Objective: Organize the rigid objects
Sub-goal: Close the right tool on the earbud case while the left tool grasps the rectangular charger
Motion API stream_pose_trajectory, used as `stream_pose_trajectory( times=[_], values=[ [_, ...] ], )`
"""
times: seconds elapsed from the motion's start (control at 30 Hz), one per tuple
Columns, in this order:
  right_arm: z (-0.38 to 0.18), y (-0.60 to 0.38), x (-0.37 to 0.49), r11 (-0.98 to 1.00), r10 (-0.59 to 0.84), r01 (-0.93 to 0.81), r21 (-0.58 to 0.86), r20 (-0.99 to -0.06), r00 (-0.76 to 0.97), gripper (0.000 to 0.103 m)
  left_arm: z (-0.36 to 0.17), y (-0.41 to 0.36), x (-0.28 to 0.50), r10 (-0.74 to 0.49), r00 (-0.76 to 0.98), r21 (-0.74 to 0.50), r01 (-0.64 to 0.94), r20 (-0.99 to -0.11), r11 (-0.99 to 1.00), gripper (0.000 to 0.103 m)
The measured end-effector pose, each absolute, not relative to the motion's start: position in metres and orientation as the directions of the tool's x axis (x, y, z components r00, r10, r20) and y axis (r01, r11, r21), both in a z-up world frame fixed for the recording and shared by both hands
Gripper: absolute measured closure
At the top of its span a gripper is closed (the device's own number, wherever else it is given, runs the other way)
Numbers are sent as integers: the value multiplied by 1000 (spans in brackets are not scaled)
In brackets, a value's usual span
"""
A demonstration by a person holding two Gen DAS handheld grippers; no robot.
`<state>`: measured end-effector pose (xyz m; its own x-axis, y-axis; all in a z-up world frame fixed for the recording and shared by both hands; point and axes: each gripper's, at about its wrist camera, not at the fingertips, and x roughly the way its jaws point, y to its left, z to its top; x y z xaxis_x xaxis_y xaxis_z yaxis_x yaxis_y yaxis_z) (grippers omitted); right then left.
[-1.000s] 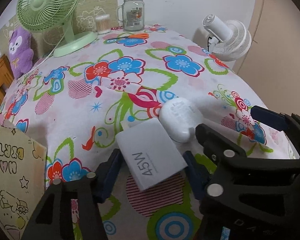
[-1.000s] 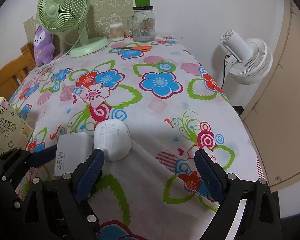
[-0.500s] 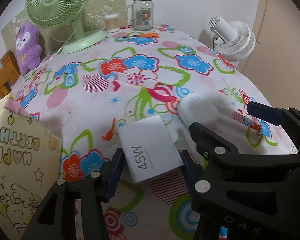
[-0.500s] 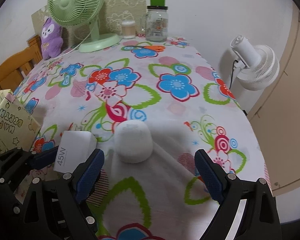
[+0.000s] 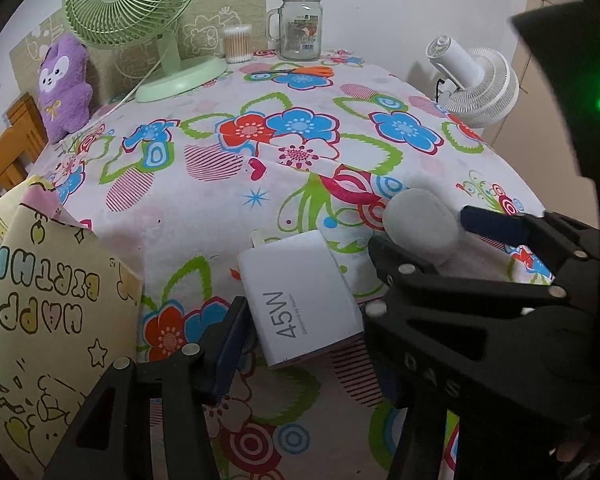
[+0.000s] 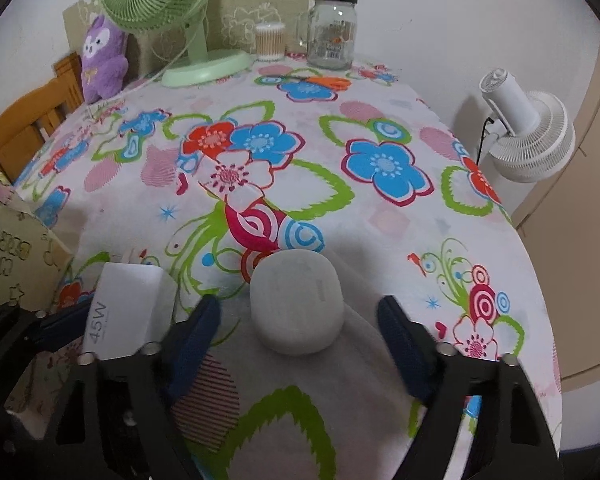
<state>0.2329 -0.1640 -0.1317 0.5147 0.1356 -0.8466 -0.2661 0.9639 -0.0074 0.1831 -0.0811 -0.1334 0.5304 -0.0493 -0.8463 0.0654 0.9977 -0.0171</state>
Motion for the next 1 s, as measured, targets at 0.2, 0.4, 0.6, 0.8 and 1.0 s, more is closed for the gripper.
stream_pose_trajectory(
  times=[0.2,0.4,0.6,0.8,1.0],
  values=[
    [-132,-163,235,964,145,-267,2,-843,518,51,-135,-82,188,-54,530,-31,52,-846,998,40],
    [-131,-173,236,969,158,-244,32,-842,516,51,-135,-85,194,-49,538,-30,45,-842,999,38],
    [-125,-186,235,975,155,-218,44,-835,527,51,-132,-88,198,-24,558,-4,37,-829,999,54],
    [-123,-188,230,976,150,-216,39,-836,528,51,-130,-90,194,-26,556,9,60,-831,998,55],
    [-119,-187,220,977,140,-212,28,-835,533,51,-129,-90,186,-33,560,8,72,-828,997,55]
  ],
)
